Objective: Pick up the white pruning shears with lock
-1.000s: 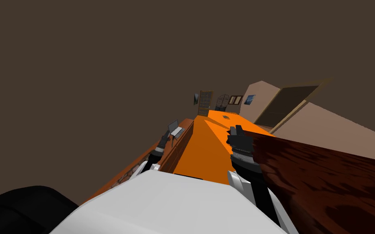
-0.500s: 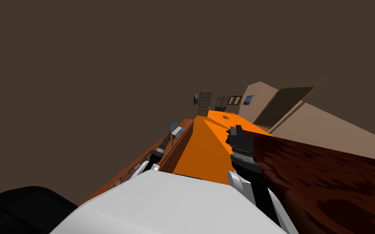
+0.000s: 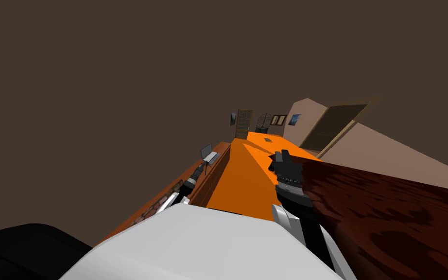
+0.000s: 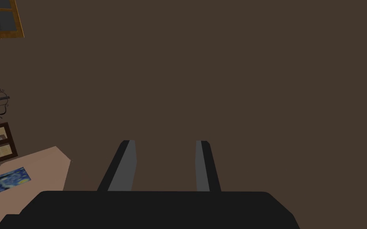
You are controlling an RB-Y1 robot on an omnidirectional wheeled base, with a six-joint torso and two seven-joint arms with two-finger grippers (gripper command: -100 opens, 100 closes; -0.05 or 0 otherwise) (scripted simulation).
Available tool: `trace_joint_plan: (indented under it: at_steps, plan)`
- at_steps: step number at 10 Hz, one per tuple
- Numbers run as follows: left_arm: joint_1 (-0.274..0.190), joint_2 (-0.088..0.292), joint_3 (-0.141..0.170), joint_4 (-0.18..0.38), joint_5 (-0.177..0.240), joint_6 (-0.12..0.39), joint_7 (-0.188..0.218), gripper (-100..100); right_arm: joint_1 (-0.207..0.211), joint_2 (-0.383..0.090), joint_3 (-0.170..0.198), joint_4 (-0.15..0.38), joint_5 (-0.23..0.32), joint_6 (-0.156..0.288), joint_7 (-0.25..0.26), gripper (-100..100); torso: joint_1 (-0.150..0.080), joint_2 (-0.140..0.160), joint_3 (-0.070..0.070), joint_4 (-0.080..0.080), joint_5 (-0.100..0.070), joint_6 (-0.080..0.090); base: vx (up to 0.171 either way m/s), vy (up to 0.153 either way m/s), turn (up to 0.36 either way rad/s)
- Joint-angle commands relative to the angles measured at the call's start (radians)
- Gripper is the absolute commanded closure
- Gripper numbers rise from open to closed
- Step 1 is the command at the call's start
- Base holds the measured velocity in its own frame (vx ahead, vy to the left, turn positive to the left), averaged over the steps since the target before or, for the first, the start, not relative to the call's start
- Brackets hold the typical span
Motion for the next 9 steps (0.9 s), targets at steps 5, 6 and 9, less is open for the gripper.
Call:
trace_joint_plan:
  at_steps: [5, 6, 9]
  plan:
    - [-0.036, 0.031, 0.005, 0.133, -0.055, 0.011, -0.070, -100, 0.000, 0.000, 0.000, 0.000, 0.000, 0.000, 0.000, 0, 0.000, -0.001, 0.000, 0.000, 0.000, 0.000, 0.007, 0.007, -0.048]
    - [-0.036, 0.031, 0.005, 0.142, -0.055, 0.011, -0.070, -100, 0.000, 0.000, 0.000, 0.000, 0.000, 0.000, 0.000, 0, 0.000, -0.001, -0.001, 0.000, 0.000, 0.000, 0.014, 0.010, -0.028]
    - [-0.059, 0.046, 0.007, 0.220, -0.090, 0.018, -0.112, -100, 0.000, 0.000, 0.000, 0.000, 0.000, 0.000, 0.000, 0, 0.001, -0.001, -0.001, 0.000, 0.000, 0.000, 0.018, 0.016, -0.057]
